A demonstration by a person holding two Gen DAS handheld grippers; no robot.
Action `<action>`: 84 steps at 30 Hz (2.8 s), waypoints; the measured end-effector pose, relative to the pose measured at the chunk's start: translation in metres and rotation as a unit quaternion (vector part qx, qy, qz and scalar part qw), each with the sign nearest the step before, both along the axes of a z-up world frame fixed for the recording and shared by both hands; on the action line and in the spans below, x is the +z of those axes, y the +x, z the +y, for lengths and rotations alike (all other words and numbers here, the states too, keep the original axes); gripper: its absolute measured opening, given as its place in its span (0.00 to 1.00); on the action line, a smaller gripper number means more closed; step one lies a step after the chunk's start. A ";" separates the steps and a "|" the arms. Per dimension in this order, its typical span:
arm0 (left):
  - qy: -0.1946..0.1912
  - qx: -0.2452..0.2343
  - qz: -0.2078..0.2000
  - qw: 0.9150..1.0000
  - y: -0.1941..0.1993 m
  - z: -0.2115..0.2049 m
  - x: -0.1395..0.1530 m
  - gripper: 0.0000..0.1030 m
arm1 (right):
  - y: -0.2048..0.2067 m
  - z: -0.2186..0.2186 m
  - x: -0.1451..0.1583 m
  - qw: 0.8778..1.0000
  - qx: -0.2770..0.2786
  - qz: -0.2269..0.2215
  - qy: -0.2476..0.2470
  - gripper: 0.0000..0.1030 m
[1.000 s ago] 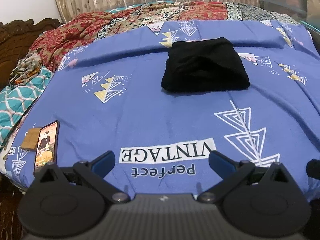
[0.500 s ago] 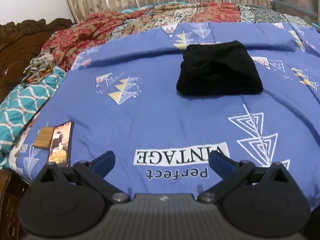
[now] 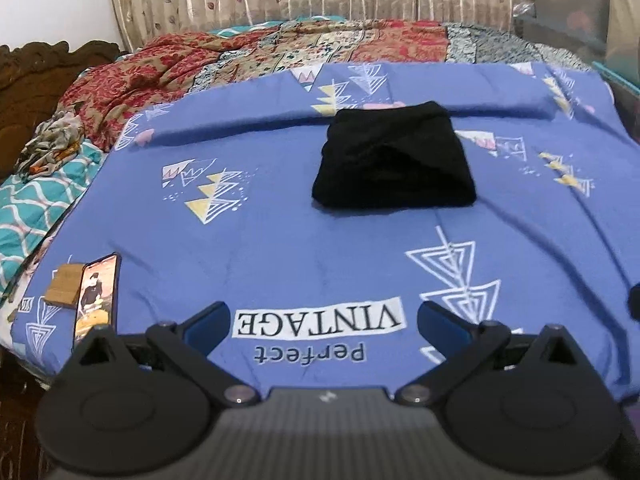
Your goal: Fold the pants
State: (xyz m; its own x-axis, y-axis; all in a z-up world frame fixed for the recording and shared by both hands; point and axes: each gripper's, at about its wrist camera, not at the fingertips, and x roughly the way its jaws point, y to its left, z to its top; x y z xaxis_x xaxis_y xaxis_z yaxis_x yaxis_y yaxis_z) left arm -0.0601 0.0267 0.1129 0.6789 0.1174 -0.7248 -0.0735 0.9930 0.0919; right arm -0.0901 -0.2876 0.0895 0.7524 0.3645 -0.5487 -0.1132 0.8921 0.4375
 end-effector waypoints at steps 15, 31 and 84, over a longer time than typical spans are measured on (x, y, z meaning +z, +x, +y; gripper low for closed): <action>-0.019 0.019 0.027 0.999 0.005 0.009 0.007 1.00 | -0.005 0.022 0.012 0.999 0.051 -0.006 -0.017 1.00; -0.026 0.009 0.076 0.997 0.007 0.003 -0.012 1.00 | -0.004 0.022 0.003 0.999 0.046 0.013 -0.007 1.00; -0.022 -0.020 0.119 0.992 0.011 -0.013 -0.032 1.00 | 0.008 0.011 -0.011 0.997 0.062 0.041 0.001 1.00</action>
State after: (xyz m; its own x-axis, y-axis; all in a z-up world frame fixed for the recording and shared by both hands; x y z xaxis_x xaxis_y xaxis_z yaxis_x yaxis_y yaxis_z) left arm -0.0486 0.0134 0.0808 0.4912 0.0588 -0.8690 -0.0155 0.9982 0.0587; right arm -0.0821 -0.2764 0.0785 0.6537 0.4527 -0.6064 -0.1857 0.8728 0.4514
